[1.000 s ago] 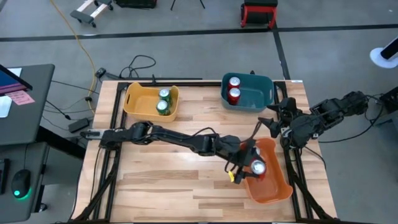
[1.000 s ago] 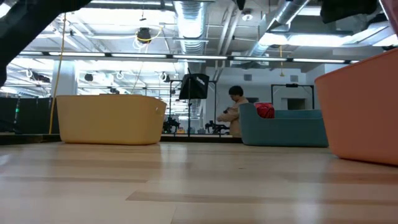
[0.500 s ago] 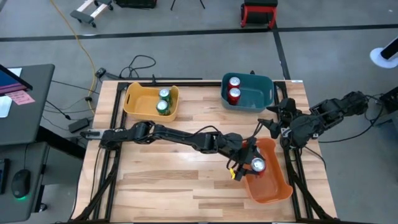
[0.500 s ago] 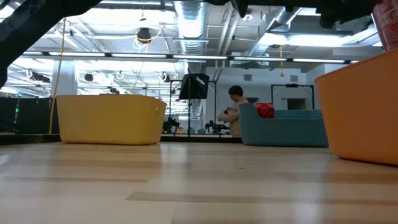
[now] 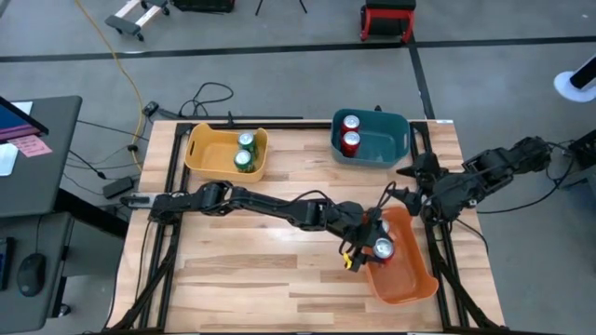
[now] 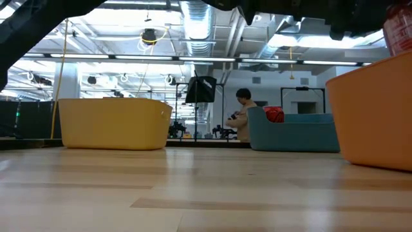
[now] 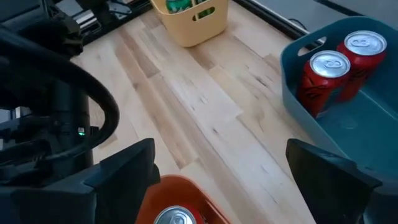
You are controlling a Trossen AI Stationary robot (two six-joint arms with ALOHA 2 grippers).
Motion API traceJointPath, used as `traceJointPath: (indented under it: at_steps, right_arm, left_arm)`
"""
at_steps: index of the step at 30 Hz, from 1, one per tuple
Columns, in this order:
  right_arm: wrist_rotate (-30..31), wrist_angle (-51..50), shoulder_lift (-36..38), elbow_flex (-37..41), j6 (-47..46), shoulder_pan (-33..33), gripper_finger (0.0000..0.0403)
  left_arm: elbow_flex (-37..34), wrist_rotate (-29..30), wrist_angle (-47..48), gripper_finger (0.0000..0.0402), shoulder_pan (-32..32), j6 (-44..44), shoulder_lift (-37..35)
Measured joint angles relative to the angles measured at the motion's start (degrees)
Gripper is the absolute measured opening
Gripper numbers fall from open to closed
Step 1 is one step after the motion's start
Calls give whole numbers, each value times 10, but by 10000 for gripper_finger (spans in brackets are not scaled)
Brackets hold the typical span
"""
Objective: Sort soda cans
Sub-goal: Put the red soda can into the orange bin
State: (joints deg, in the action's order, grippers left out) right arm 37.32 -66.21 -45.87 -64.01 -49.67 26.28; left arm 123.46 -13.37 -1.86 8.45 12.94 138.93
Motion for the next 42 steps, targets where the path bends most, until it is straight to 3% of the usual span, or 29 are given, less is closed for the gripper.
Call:
traceJointPath:
  at_steps: [8, 14, 27, 32, 37, 42]
  right_arm:
    - [-1, 0, -4, 0, -4, 0, 384]
    - [-1, 0, -4, 0, -4, 0, 384]
    - [-1, -15, -6, 0, -11, 7, 384]
    - [-72, -30, -10, 0, 0, 33, 384]
    - [-48, -50, -36, 0, -74, 89, 384]
    - [-43, -102, -73, 0, -146, 132, 384]
  left_arm:
    - [0, 19, -3, 284, -1, -7, 3]
    - [1, 34, -67, 291, 0, -23, 45]
    - [7, 34, -37, 280, -2, -25, 43]
    - [6, 29, 33, 280, 1, -9, 16]
    - [3, 14, 66, 280, 13, -13, -13]
    - [1, 49, 102, 280, 20, -3, -38]
